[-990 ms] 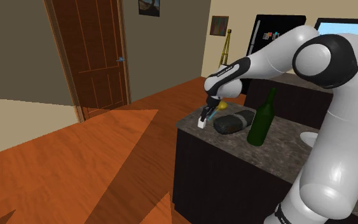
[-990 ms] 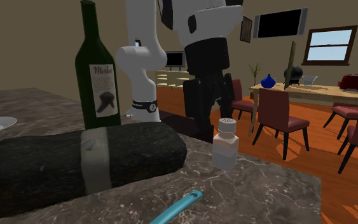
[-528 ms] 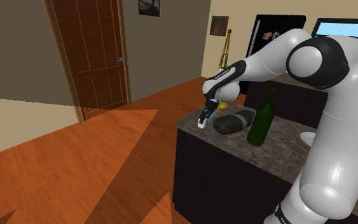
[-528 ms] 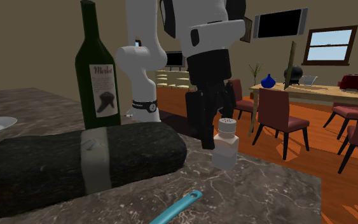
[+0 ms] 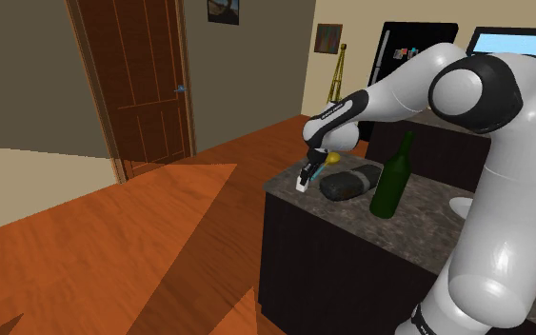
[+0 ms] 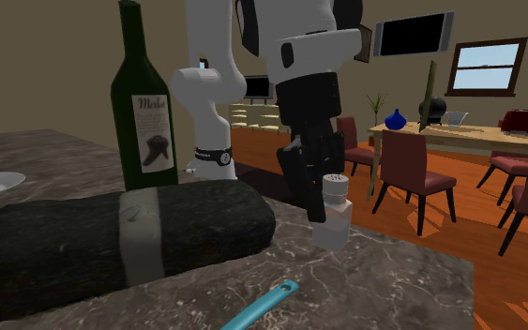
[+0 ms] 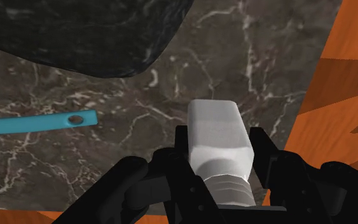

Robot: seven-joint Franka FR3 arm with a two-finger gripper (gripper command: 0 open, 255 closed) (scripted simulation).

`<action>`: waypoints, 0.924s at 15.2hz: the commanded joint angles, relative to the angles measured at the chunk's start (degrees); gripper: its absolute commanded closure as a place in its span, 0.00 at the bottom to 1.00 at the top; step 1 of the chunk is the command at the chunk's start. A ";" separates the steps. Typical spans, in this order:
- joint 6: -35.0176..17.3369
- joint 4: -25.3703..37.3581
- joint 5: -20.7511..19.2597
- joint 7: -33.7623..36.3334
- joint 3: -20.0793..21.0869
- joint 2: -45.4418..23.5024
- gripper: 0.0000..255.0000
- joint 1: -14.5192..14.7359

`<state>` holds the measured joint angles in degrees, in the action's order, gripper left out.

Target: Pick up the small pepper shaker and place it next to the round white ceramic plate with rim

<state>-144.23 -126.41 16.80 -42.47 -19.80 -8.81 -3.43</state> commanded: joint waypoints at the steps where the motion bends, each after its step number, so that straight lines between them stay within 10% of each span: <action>1: 0.01 -0.01 0.00 0.00 0.01 -0.01 1.00 0.01; 14: 5.33 1.87 -3.71 3.11 -0.77 3.97 1.00 0.46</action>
<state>-139.66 -124.96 13.50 -39.74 -20.50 -5.21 -3.01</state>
